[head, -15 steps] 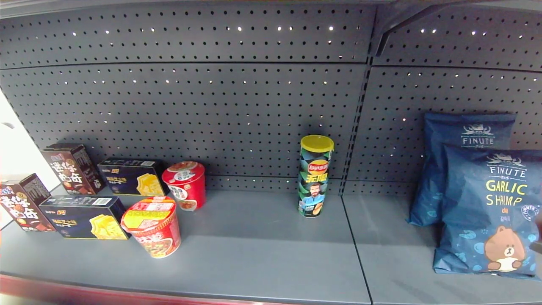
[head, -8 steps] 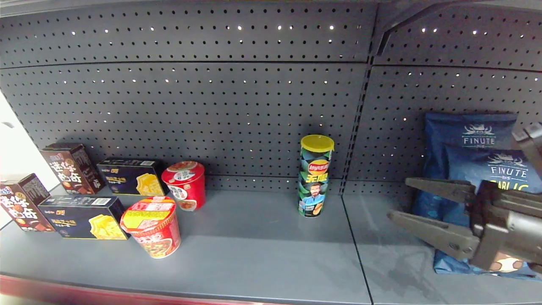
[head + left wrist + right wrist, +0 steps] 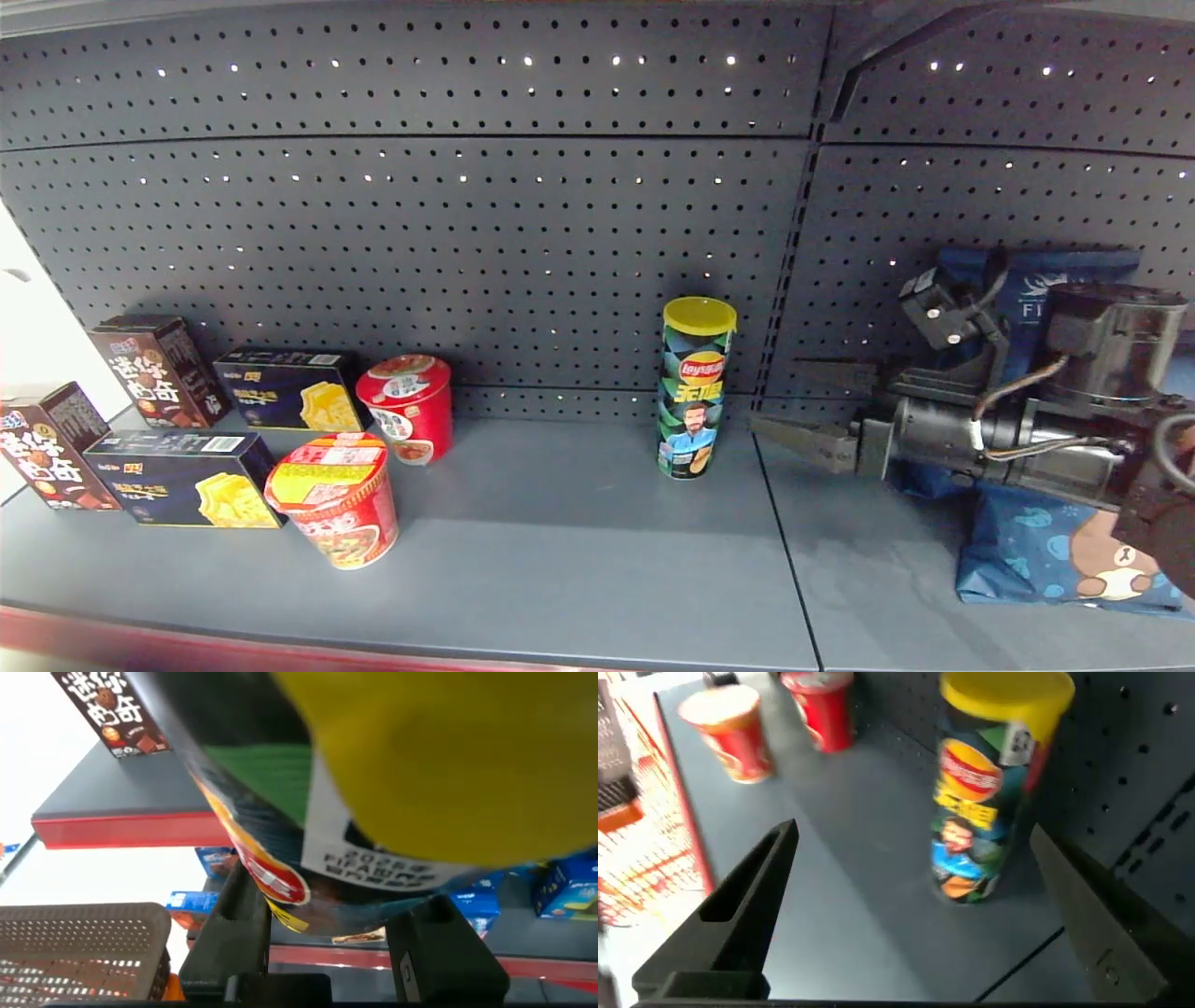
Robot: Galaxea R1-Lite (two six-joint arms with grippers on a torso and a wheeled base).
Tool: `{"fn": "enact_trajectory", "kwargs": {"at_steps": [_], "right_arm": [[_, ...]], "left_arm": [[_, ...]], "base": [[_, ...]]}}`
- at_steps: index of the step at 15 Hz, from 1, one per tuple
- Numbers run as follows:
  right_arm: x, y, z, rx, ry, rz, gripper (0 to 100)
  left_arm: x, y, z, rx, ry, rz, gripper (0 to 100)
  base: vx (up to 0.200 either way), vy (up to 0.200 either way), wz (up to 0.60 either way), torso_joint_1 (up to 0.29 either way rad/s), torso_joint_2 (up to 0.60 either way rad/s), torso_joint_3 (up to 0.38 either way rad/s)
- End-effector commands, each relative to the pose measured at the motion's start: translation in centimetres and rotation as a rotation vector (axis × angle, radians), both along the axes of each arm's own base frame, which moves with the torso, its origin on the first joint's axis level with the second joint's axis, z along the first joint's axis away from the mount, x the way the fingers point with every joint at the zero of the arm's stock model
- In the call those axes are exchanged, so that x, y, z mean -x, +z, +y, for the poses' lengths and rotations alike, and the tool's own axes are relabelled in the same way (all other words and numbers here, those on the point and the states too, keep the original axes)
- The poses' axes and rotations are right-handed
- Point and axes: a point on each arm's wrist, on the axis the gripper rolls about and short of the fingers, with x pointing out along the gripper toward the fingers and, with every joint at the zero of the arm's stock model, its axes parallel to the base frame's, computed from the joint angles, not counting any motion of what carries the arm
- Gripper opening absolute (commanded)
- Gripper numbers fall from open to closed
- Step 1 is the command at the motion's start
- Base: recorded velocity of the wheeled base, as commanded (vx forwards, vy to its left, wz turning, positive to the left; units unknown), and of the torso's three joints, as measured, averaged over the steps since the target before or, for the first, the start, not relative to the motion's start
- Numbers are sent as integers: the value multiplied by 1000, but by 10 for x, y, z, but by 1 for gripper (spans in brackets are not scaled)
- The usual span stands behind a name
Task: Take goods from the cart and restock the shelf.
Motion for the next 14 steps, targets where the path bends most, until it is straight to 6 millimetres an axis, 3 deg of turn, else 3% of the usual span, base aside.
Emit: {"fn": "enact_trajectory", "kwargs": {"at_steps": [1, 7, 14], "right_arm": [[-37, -30, 4, 28, 3, 44, 100], [-85, -46, 16, 20, 20, 44, 100], [-98, -72, 20, 19, 39, 69, 100]], "left_arm": [[0, 0, 0, 7, 1, -1, 0], [0, 0, 0, 10, -15, 0, 0], [-1, -4, -1, 8, -17, 15, 0]], "base": [[0, 0, 0, 0, 0, 0], [0, 0, 0, 0, 0, 0], [0, 0, 0, 0, 0, 0]]}}
